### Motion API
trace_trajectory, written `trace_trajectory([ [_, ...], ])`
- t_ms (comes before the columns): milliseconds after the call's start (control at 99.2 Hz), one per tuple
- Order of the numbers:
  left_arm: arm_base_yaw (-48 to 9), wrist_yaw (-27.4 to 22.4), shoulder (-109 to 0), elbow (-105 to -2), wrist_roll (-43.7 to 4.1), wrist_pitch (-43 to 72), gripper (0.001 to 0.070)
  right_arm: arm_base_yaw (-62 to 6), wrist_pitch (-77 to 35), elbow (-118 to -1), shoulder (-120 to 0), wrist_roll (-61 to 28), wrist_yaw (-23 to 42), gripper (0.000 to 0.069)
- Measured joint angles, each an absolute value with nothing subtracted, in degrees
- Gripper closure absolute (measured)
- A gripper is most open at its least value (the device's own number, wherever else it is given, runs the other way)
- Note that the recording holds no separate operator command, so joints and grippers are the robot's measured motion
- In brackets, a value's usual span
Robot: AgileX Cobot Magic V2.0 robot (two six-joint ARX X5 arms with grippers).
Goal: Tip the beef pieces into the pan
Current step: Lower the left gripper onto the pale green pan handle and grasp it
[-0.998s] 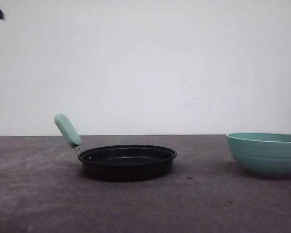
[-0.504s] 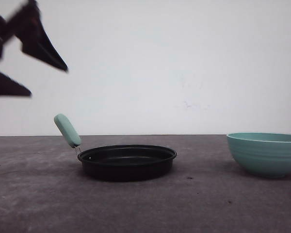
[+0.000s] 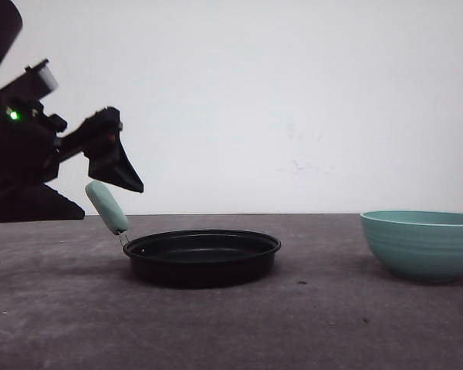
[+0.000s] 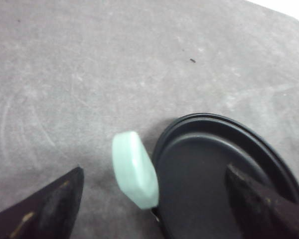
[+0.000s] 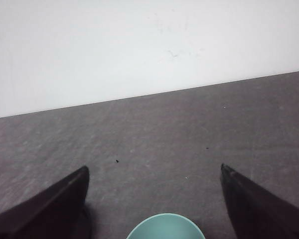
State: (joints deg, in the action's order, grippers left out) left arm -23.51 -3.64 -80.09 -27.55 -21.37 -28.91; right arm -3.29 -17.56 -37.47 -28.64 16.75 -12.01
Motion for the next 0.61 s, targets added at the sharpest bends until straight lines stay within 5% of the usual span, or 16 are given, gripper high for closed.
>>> trace_trajectory([
  [81, -23.5, -2.8, -81.6, -27.6, -21.1, -30.5, 0.0188, -3.3, -17.6, -37.5, -28.6, 16.7, -12.0, 0.0169],
  [252, -23.5, -1.4, -83.5, -27.6, -20.8, -33.4, 0.0376, -3.3, -17.6, -37.5, -28.6, 16.5, -12.0, 0.0169],
  [605, -23.4, -1.4, -88.0, -29.3, -20.6, -35.0, 0.0402, -3.3, -17.6, -37.5, -28.8, 16.4, -12.0, 0.0169],
])
